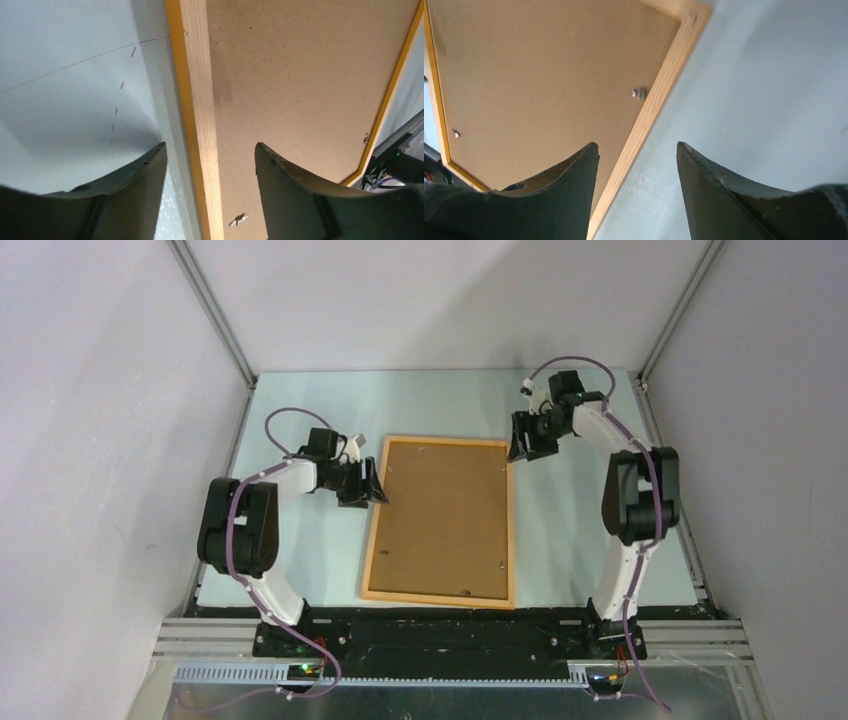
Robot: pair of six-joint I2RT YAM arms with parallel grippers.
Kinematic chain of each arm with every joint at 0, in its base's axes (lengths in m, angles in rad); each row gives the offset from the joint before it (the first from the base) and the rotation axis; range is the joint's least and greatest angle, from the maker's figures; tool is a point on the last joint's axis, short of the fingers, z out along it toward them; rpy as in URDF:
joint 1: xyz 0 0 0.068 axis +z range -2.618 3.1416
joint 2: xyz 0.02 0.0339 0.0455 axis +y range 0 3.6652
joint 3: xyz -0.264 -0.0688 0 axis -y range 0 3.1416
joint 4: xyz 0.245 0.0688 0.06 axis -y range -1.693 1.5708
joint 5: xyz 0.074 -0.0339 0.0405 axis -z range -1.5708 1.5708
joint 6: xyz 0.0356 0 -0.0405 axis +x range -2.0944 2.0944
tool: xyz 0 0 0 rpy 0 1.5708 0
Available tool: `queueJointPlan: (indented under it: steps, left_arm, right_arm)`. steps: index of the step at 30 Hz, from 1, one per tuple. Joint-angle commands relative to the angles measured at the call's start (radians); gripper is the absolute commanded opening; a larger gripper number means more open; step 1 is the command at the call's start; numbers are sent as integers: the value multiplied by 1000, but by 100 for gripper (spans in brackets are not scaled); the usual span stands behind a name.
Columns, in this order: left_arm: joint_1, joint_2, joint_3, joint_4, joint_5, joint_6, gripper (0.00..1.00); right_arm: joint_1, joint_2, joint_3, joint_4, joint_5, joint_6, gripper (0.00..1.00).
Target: Put the photo into the frame
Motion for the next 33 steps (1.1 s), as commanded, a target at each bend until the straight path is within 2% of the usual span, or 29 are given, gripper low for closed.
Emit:
queueJointPlan:
  steps: [1,9,15,19,23,28,31,33]
  left_arm:
    - [9,-70,-4,-1,-26,4,72]
    - [15,-129,0,-1,-27,17,84]
    - [13,-137,0,-1,-15,30,86]
    - [13,-122,1,-1,0,32,86]
    - [14,-91,3,-1,9,34,85]
    - [12,-85,0,-1,1,37,84]
    - [14,-86,1,-1,-2,39,84]
    - [14,-84,1,-1,-3,39,84]
  right_arm:
    - [13,-180,-187,42,25,-58,63]
    - [56,-281,-409,53,29,-77,62]
    - [112,-236,-452,95,64,-53,60]
    - [137,-193,-453,128,91,-39,55]
    - [150,-164,-444,147,99,-38,45]
    - [143,-125,-396,155,92,-28,25]
    - [141,-101,-341,159,83,-27,17]
    - [139,-81,-295,159,79,-27,15]
